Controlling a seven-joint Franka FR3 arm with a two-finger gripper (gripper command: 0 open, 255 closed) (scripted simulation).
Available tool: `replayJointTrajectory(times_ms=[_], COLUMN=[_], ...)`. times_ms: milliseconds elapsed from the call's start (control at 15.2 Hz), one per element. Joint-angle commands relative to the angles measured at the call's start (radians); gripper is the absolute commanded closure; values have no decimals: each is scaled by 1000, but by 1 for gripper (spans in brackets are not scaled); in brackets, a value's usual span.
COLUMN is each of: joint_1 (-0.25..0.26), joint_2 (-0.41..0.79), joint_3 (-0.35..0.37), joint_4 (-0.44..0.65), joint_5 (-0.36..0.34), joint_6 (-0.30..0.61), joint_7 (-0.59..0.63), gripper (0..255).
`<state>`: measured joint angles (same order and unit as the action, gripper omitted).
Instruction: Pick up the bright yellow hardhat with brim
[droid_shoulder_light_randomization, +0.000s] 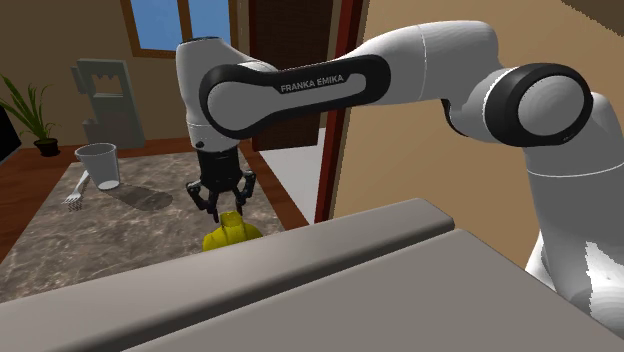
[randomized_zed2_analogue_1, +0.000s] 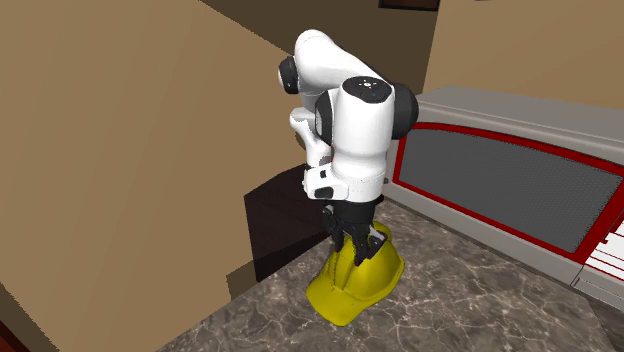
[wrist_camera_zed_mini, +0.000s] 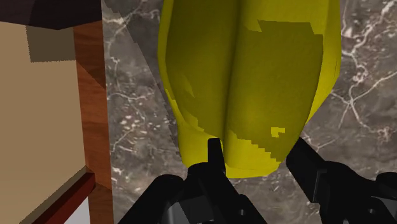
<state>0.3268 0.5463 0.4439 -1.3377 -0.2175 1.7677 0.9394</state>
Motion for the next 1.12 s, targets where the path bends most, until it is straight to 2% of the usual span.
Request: replayJointTrajectory(times_ms=[0,198,1056], joint_1=[1,0,26], joint_2=[1,0,4], joint_3=[0,0,4], joint_4=[-1,-1,183], joint_5=[0,0,3], joint_6=[0,0,-177], joint_7=[0,-1,-11], gripper=[255,255,255])
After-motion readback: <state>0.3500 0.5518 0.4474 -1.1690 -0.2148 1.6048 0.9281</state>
